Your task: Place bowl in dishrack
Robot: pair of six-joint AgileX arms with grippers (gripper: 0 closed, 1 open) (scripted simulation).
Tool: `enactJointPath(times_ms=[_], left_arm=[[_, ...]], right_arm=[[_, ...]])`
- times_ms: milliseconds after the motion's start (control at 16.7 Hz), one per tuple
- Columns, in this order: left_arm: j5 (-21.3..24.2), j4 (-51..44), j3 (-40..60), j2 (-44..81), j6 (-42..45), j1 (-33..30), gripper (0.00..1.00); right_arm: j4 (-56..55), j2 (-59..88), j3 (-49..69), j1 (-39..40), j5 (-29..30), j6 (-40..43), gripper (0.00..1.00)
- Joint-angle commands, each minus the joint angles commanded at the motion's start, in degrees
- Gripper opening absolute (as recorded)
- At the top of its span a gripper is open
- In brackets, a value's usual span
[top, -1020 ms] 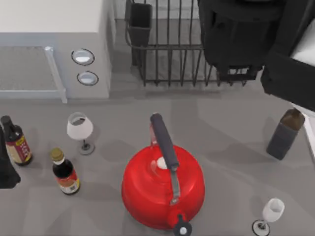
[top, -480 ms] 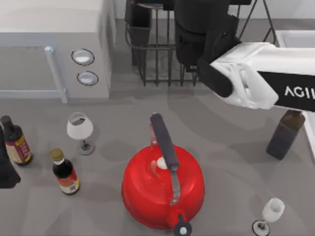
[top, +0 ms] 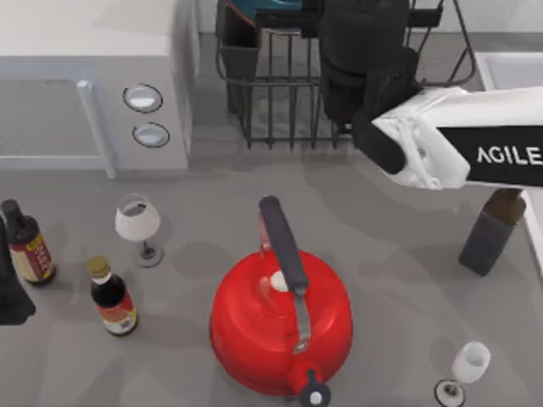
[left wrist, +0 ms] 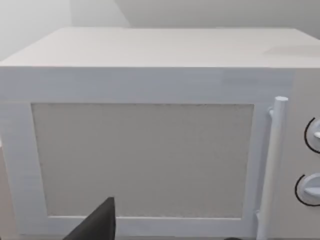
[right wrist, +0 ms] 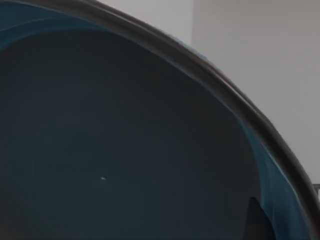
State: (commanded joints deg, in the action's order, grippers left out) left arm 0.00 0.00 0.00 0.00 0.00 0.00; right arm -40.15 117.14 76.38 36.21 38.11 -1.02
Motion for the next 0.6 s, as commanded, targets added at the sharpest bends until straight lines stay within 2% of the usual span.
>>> enactJointPath(times_ms=[600], left_arm=[[0.00,0.00,0.00,0.00,0.00,0.00,1.00]], right_arm=[[0.00,0.00,0.00,0.00,0.00,0.00,0.75]])
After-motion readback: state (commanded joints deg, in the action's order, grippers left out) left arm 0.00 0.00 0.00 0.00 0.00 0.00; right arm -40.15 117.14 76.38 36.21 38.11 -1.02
